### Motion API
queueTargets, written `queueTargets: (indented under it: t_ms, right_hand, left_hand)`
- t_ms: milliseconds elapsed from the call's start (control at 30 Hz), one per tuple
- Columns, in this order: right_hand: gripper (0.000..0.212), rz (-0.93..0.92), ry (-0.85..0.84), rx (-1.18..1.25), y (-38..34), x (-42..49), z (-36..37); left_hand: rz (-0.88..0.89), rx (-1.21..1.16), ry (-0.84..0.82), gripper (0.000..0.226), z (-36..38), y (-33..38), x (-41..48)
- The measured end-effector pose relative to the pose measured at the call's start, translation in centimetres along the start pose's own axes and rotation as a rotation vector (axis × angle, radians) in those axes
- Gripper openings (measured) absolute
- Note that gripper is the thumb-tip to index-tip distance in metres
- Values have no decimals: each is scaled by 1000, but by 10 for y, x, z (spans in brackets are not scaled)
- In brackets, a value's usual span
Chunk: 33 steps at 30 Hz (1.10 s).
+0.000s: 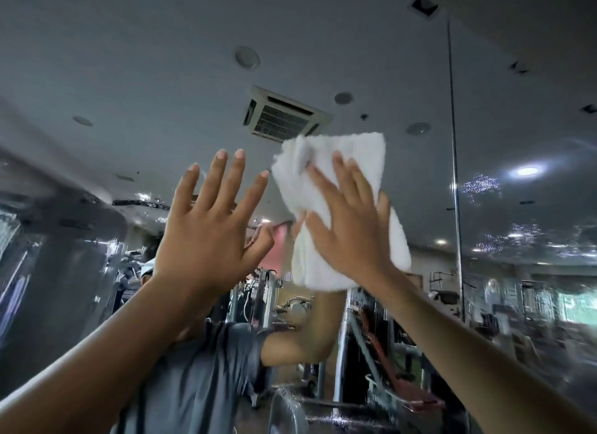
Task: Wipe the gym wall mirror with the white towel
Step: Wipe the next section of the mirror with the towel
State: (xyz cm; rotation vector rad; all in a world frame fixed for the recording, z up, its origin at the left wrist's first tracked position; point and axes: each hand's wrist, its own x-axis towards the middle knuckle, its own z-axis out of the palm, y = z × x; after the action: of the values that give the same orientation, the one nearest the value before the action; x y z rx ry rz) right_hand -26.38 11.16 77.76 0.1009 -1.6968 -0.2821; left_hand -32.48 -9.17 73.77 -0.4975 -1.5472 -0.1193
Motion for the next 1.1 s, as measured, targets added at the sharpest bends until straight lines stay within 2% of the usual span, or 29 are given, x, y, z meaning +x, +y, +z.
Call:
queueTargets:
  t_ms: [67,133,267,333,400,467,533,600,633,733,800,867,933,1033,1100]
  right_hand:
    - [67,-140,-14,-6,16,-25,0]
    - [67,-131,-24,-16,38,-24,-5]
    - [69,252,-1,32,45,31,-12]
    - [65,330,6,34,27,49,-9]
    - [65,249,4,5,6,36,-3]
    - [68,51,5,-31,-7,-5,1]
    - [69,-168,-5,-23,2,-47,3]
    - [68,-229,-9,-25,30,-57,-1]
    - [68,-157,-10,-38,43,-51,-4]
    - [73,227,21,-10,48,-9,-10]
    - [73,351,35,1,30,7,-6]
    - [72,288,49,-23,8,-1,0]
    - [68,123,50,-18,-2,-29,5]
    - [65,-111,18,-21,21,-71,6]
    - [67,-106,2,-45,48,-72,2]
  left_hand:
    - [-6,-7,-7,78,-1,1,-1]
    - [-14,-7,-9,74,-1,3,-5]
    - [-13,11,6,71,3,8,-19]
    - [-13,10,12,71,3,8,-19]
    - [-13,7,20,70,3,7,-17]
    - [-14,7,30,70,4,7,-18]
    - [-17,4,31,70,5,7,-19]
    - [-19,-2,26,71,5,6,-19]
    - [-17,-5,23,71,5,6,-19]
    - [-11,6,17,71,4,5,-19]
    - [-11,5,20,72,5,6,-19]
    - [-14,-3,21,72,4,4,-20]
    - [-11,-5,18,72,4,4,-20]
    - [-16,-3,27,71,3,5,-18]
    - [-20,4,26,71,3,7,-19]
